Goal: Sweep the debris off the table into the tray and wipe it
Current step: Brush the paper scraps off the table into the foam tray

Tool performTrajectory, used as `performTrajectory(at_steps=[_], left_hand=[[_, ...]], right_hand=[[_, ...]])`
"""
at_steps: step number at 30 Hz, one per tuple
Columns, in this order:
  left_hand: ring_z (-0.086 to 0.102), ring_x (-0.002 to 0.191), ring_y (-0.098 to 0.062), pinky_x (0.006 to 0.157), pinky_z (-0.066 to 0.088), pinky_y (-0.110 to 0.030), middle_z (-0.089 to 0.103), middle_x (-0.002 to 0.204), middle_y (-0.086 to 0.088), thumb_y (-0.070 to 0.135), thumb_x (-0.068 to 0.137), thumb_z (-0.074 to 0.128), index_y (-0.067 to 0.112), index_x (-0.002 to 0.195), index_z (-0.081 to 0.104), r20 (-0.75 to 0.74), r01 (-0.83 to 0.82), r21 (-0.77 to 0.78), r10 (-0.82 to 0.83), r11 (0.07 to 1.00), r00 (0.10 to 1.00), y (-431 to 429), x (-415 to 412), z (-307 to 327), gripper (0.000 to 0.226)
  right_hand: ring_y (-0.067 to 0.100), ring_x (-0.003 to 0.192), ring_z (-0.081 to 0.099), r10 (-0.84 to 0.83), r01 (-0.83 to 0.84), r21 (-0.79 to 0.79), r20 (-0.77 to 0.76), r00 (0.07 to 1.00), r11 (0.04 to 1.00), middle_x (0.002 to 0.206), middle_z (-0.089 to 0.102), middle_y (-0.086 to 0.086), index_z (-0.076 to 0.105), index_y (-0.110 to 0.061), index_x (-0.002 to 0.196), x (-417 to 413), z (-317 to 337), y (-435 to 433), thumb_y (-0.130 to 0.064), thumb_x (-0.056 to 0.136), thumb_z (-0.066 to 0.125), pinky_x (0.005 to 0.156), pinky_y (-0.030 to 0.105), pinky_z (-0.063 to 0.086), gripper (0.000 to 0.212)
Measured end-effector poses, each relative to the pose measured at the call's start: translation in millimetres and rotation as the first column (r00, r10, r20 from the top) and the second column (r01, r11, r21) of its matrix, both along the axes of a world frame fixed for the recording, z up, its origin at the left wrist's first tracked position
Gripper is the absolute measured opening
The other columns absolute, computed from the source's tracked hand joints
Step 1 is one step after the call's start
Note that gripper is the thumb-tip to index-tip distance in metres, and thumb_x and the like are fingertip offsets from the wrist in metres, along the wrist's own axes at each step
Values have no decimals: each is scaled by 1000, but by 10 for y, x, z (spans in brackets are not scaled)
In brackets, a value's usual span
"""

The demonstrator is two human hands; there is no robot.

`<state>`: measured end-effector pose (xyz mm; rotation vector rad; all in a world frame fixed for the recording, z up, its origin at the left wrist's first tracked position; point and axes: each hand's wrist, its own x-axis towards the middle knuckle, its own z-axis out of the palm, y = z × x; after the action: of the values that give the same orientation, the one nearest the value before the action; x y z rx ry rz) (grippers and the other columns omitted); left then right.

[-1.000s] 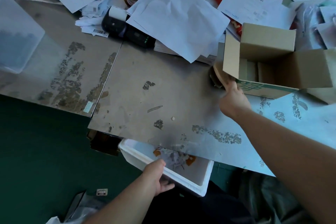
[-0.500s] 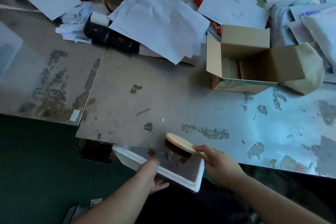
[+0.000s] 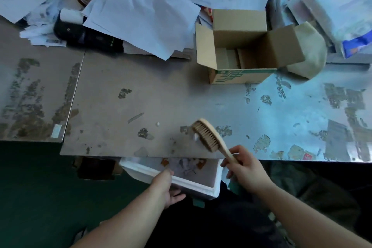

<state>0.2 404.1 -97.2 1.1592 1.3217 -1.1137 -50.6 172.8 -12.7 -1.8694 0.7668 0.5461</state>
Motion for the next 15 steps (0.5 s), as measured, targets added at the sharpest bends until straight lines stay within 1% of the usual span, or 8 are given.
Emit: performTrajectory(at_steps=[1, 3, 4, 6, 8, 9, 12, 15], left_hand=[[57, 99, -41, 88, 51, -61, 50, 95, -16, 22, 101, 56, 9, 121, 48, 0, -2, 15, 2, 1000, 1000, -65, -27, 1, 25], [55, 106, -43, 89, 51, -62, 50, 98, -16, 21, 101, 56, 10, 121, 46, 9, -12, 26, 12, 1000, 1000, -124, -61, 1, 25], [54, 108, -43, 90, 50, -62, 51, 103, -17, 22, 101, 55, 10, 122, 46, 12, -16, 31, 16, 999, 1000, -172, -81, -6, 26], [54, 109, -42, 93, 51, -61, 52, 110, -19, 22, 101, 55, 8, 123, 46, 13, -28, 40, 27, 999, 1000, -305, -121, 7, 27], [55, 109, -41, 99, 51, -61, 52, 102, -19, 22, 101, 55, 6, 118, 47, 9, -33, 50, 32, 998, 999, -399, -161, 19, 25], [56, 110, -41, 100, 51, -61, 52, 99, -19, 22, 101, 55, 6, 115, 48, -1, -53, 62, 53, 997, 999, -470, -201, 24, 23], [59, 116, -43, 91, 56, -60, 52, 102, -19, 24, 99, 57, 4, 121, 49, 5, -81, 70, 80, 994, 997, -627, -297, 84, 31], [62, 94, -40, 68, 60, -56, 54, 104, -19, 26, 97, 57, 3, 130, 51, 13, -109, 55, 108, 993, 994, -727, -399, 79, 40]], right_hand=[[32, 67, 70, -63, 63, 10, 7, 998, 998, 86, 76, 0, 58, -17, 100, -43, 6, -95, 1, 89, 59, 58, 36, 56, 22], [27, 62, 67, -85, 85, 13, 23, 996, 996, 85, 76, 0, 58, -17, 97, -99, -5, -225, 3, 88, 58, 56, 33, 54, 22], [22, 61, 66, -46, 46, -10, 22, 999, 999, 85, 75, -3, 58, -22, 95, -140, -21, -295, 1, 88, 58, 57, 34, 53, 24], [16, 63, 65, 185, -182, -170, 3, 983, 968, 84, 73, -9, 52, -33, 94, -242, -103, -488, -11, 86, 55, 58, 35, 52, 23], [17, 68, 64, 478, -462, -350, -46, 877, 815, 85, 71, -12, 47, -36, 98, -334, -203, -631, -19, 83, 51, 58, 39, 51, 23], [19, 70, 64, 579, -546, -405, -49, 814, 733, 87, 70, -13, 48, -36, 100, -383, -239, -711, -20, 82, 49, 56, 38, 49, 24], [20, 71, 63, 727, -612, -509, 40, 685, 605, 90, 67, -14, 48, -32, 98, -511, -368, -868, -20, 76, 44, 47, 34, 42, 25], [24, 62, 61, 793, -615, -587, 78, 604, 526, 79, 62, -10, 54, -30, 95, -572, -428, -1028, -15, 69, 51, 41, 32, 37, 30]])
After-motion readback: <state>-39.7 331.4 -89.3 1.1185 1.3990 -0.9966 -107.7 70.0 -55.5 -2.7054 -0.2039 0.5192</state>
